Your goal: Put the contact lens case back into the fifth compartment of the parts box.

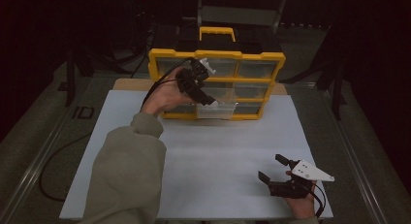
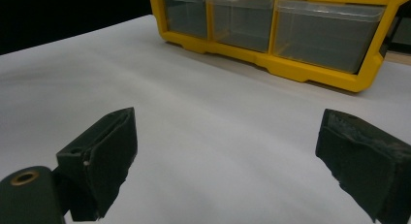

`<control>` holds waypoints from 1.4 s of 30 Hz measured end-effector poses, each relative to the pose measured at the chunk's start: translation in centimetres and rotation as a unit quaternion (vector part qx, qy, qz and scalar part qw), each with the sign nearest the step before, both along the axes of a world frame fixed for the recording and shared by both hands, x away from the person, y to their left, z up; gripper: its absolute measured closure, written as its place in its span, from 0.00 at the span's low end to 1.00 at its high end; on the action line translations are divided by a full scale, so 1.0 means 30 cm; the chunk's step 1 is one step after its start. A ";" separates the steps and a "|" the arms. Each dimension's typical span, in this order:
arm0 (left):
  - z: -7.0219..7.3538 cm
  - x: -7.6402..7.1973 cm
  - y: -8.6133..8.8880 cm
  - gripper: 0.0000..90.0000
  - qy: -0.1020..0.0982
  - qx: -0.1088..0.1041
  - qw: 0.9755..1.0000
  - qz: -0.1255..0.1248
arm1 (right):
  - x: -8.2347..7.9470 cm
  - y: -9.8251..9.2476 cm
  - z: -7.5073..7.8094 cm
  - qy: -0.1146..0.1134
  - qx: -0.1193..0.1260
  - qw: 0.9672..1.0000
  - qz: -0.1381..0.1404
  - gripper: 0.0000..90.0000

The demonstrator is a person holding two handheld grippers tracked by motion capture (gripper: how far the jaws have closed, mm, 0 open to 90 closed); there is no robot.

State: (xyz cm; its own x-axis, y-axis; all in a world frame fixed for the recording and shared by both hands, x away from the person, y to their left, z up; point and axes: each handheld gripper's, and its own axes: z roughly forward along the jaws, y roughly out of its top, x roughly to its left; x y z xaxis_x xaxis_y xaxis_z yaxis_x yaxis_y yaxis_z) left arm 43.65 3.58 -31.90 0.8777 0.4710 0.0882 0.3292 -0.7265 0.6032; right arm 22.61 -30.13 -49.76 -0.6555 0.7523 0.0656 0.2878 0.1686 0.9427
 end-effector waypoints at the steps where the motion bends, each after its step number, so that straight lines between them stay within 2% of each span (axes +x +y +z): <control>1: 0.000 -0.003 0.007 0.26 -0.002 -0.008 1.000 0.005 | 0.000 0.001 0.000 0.000 0.000 1.000 0.000 0.09; 2: -0.002 -0.007 0.016 0.20 -0.007 -0.014 1.000 0.010 | -0.001 0.002 0.000 0.000 -0.001 1.000 0.000 0.09; 4: -0.005 -0.015 0.038 0.13 -0.018 -0.014 1.000 0.022 | 0.000 0.001 0.000 -0.001 0.000 1.000 -0.001 0.09; 6: -0.009 -0.023 0.066 0.02 -0.013 -0.018 0.999 0.024 | 0.001 0.000 0.000 -0.002 -0.002 1.000 -0.001 0.09; 7: -0.011 -0.029 0.081 0.01 -0.014 -0.021 0.999 0.030 | 0.001 0.001 0.000 -0.002 -0.001 1.000 0.000 0.09; 11: -0.022 -0.048 0.125 0.00 -0.026 -0.023 0.998 0.050 | 0.004 0.003 0.000 -0.004 -0.003 1.000 0.000 0.09; 12: -0.029 -0.069 0.152 0.00 -0.033 -0.029 0.998 0.053 | 0.005 0.005 0.000 -0.004 -0.002 1.000 -0.001 0.09; 16: -0.059 -0.132 0.203 0.00 -0.064 -0.034 0.995 0.071 | 0.005 0.007 0.002 -0.006 -0.001 1.000 -0.003 0.09; 17: -0.059 -0.132 0.203 0.00 -0.064 -0.034 0.995 0.071 | 0.005 0.007 0.002 -0.006 -0.001 1.000 -0.003 0.09; 20: -0.113 -0.208 0.242 0.00 -0.087 -0.037 0.992 0.081 | 0.008 0.009 0.003 -0.007 0.002 1.000 -0.003 0.09; 21: -0.133 -0.232 0.254 0.00 -0.089 -0.042 0.992 0.078 | 0.008 0.010 0.003 -0.008 0.003 1.000 -0.003 0.09; 23: -0.171 -0.282 0.283 0.00 -0.104 -0.039 0.990 0.083 | 0.008 0.010 0.004 -0.008 0.003 1.000 -0.004 0.09; 25: -0.212 -0.330 0.320 0.00 -0.108 -0.047 0.989 0.087 | 0.009 0.009 0.004 -0.009 0.004 1.000 -0.005 0.09; 26: -0.231 -0.353 0.340 0.00 -0.113 -0.049 0.988 0.095 | 0.009 0.009 0.005 -0.008 0.005 1.000 -0.006 0.09; 28: -0.269 -0.394 0.385 0.00 -0.117 -0.076 0.984 0.110 | 0.009 0.010 0.005 -0.009 0.005 1.000 -0.006 0.09; 30: -0.305 -0.432 0.422 0.00 -0.128 -0.078 0.981 0.125 | 0.010 0.012 0.005 -0.009 0.004 1.000 -0.005 0.09; 32: -0.334 -0.468 0.460 0.00 -0.135 -0.090 0.977 0.141 | 0.011 0.017 0.005 -0.009 0.003 1.000 -0.004 0.09; 34: -0.363 -0.509 0.497 0.00 -0.145 -0.111 0.970 0.158 | 0.011 0.021 0.005 -0.010 0.004 1.000 -0.003 0.09; 35: -0.363 -0.509 0.497 0.00 -0.145 -0.111 0.970 0.158 | 0.011 0.021 0.005 -0.010 0.004 1.000 -0.003 0.09; 37: -0.411 -0.560 0.542 0.00 -0.143 -0.125 0.966 0.174 | 0.011 0.025 0.006 -0.010 0.003 1.000 -0.002 0.09; 41: -0.470 -0.618 0.600 0.00 -0.146 -0.143 0.962 0.179 | 0.011 0.026 0.006 -0.011 0.005 1.000 -0.001 0.09; 42: -0.482 -0.630 0.614 0.00 -0.148 -0.150 0.960 0.183 | 0.011 0.026 0.006 -0.011 0.006 1.000 -0.002 0.09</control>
State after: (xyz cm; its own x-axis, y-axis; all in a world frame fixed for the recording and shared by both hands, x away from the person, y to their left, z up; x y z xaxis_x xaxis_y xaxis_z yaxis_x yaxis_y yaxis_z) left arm 24.75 22.01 -46.37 0.6057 0.7864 0.1211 0.3104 -0.3736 0.8741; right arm 22.94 -29.36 -49.59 -0.6539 0.7542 0.0598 0.2672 0.1562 0.9509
